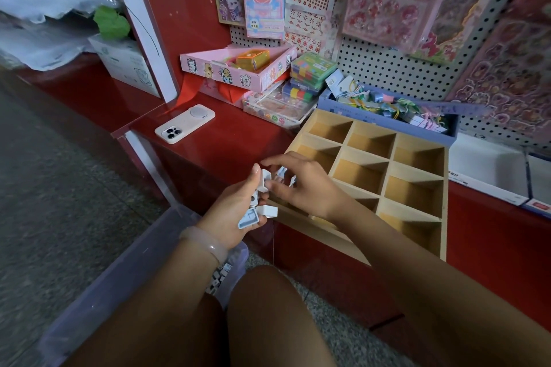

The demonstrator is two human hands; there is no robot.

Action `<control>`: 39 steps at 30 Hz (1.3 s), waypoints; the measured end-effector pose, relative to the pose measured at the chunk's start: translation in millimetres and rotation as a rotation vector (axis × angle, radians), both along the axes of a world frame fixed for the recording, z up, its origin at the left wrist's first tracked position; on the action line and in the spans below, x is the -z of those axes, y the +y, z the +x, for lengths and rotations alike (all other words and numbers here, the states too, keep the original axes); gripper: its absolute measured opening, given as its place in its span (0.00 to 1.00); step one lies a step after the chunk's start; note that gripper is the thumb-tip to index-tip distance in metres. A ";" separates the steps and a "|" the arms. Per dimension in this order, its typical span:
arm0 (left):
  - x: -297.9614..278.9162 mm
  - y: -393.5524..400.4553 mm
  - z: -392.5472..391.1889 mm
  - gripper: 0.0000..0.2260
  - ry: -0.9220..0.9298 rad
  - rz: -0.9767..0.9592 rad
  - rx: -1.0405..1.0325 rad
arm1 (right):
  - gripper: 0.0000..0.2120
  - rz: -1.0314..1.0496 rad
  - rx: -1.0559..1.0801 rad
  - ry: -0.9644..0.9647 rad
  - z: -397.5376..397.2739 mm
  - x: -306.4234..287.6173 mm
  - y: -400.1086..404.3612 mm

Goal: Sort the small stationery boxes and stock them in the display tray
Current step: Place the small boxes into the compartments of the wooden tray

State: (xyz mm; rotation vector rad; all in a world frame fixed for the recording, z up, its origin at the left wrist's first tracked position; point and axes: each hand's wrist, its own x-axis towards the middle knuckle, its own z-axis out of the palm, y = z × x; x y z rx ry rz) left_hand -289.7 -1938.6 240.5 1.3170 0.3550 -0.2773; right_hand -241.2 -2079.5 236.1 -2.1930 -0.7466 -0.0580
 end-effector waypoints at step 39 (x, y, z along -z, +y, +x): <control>4.3 32.3 8.9 0.05 0.153 0.049 -0.082 | 0.19 -0.794 -0.200 -0.268 22.9 6.3 -4.7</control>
